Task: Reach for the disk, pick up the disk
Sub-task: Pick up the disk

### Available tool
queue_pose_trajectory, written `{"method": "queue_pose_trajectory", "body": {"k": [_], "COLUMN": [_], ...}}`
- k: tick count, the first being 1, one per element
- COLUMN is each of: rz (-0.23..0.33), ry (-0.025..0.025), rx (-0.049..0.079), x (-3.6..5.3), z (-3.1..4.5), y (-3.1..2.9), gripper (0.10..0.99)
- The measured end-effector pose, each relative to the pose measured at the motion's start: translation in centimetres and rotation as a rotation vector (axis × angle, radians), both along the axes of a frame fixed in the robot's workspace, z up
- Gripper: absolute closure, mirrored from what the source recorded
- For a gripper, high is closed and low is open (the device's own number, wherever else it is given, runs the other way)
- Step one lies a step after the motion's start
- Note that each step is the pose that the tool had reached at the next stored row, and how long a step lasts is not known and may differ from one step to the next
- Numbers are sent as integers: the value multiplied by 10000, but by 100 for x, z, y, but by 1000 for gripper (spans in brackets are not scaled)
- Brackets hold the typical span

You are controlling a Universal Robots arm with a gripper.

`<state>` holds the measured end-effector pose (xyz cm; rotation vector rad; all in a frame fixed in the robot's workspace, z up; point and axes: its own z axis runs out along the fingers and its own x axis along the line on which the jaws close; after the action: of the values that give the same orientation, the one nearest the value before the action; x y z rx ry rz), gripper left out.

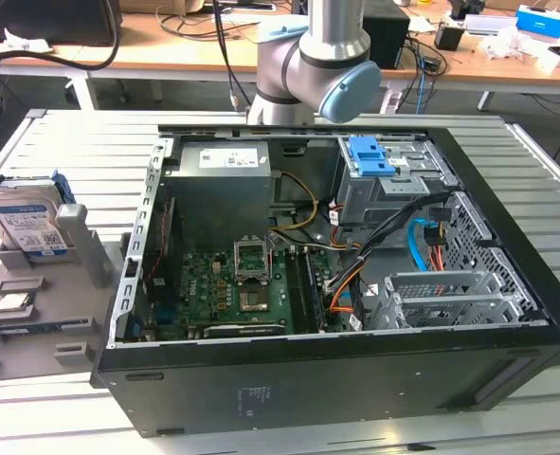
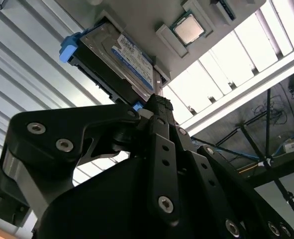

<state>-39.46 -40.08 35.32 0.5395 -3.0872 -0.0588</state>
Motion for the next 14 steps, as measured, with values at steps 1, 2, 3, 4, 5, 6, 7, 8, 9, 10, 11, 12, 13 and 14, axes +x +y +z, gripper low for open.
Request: {"method": "queue_pose_trajectory", "body": {"k": [1,2,3,4,5,6,7,8,9,10,11,12,13,14], "rz": [134,272,334,413,478,563,633,703,780,884,1078,1246,1403,1531], "ry": [0,1,0,0,1,1,0,1,0,1,0,0,0,0], "rx": [0,0,0,0,0,0,0,0,0,0,1,0,0,0], "x": [0,0,0,0,0,0,0,0,0,0,0,0,0,0], "z": [0,0,0,0,0,0,0,0,0,0,0,0,0,0], "y": [0,0,0,0,0,0,0,0,0,0,0,0,0,0], "gripper": [980,980,980,980,980,980,980,980,980,980,980,980,980,980]}}
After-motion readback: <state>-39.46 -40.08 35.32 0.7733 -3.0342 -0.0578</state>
